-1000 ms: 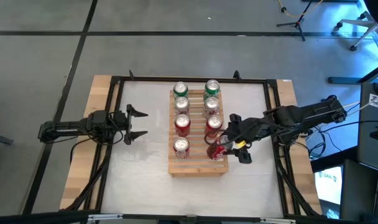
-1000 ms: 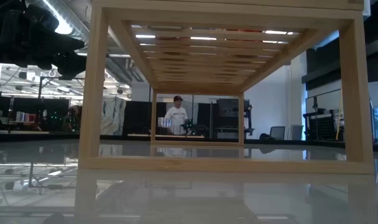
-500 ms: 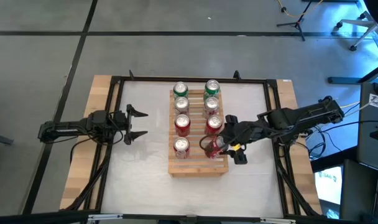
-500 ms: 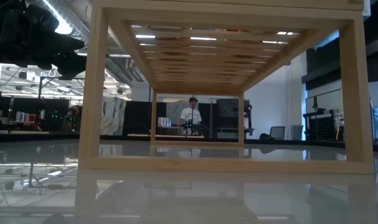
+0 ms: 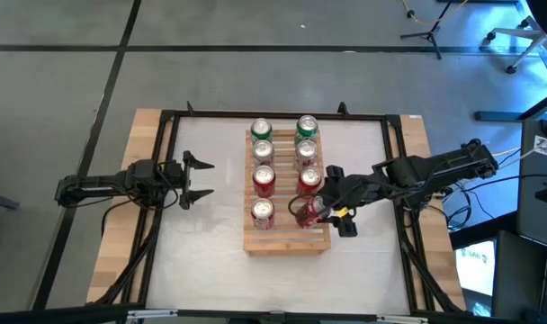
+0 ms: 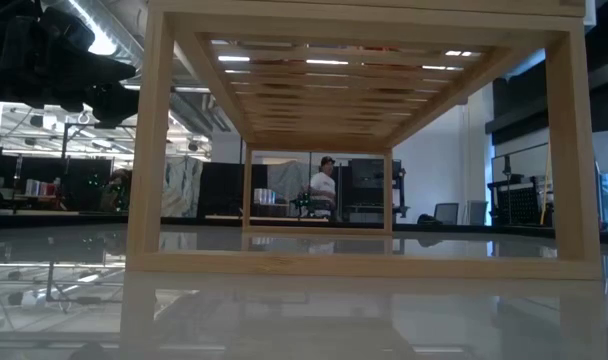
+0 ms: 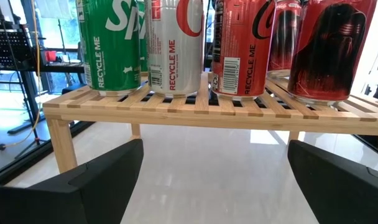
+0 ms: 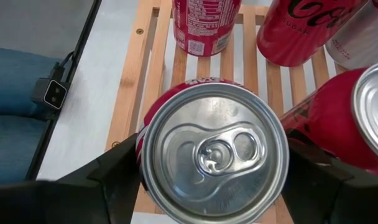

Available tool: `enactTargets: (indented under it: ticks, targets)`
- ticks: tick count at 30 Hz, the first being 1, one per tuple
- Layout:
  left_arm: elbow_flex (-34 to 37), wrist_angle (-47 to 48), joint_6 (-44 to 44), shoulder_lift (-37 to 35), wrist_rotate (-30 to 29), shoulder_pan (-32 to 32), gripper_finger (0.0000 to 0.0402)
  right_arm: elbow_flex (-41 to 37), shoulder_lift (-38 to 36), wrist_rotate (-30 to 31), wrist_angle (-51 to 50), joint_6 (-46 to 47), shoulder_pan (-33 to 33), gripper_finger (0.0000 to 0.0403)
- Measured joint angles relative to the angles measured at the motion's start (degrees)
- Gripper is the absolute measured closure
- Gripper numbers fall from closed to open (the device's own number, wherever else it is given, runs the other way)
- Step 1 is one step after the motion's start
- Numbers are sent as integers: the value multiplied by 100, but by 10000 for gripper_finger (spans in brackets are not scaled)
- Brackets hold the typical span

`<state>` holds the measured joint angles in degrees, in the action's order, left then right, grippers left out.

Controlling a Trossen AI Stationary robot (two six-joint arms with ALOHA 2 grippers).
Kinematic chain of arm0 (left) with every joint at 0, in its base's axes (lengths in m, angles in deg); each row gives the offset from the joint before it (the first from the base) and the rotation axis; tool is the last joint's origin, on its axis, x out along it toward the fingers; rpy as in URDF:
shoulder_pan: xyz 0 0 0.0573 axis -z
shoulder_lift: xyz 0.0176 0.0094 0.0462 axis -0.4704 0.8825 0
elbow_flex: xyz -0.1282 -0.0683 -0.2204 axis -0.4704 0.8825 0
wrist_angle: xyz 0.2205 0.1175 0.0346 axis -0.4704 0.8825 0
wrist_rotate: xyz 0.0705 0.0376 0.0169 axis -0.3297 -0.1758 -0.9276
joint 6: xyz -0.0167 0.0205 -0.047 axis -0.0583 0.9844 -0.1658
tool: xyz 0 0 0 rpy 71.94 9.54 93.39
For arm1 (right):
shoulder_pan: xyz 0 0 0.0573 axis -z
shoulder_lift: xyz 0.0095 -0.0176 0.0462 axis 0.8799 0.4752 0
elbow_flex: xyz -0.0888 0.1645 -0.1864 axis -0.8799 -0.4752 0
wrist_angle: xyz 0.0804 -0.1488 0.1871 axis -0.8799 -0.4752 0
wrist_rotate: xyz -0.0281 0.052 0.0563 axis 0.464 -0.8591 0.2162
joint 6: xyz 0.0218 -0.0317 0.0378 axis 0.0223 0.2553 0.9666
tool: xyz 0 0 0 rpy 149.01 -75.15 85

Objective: Place canned beverage on shelf
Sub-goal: Put the white and red soda can on the shelf aligned with the white and red soda can

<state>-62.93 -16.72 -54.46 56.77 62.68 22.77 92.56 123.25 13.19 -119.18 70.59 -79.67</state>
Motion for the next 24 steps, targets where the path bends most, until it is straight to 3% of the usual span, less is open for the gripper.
enactTargets:
  ticks: [24]
  targets:
    - [0,0,-1,0,0,-1,11,-4,4,-162,13,4,7,102]
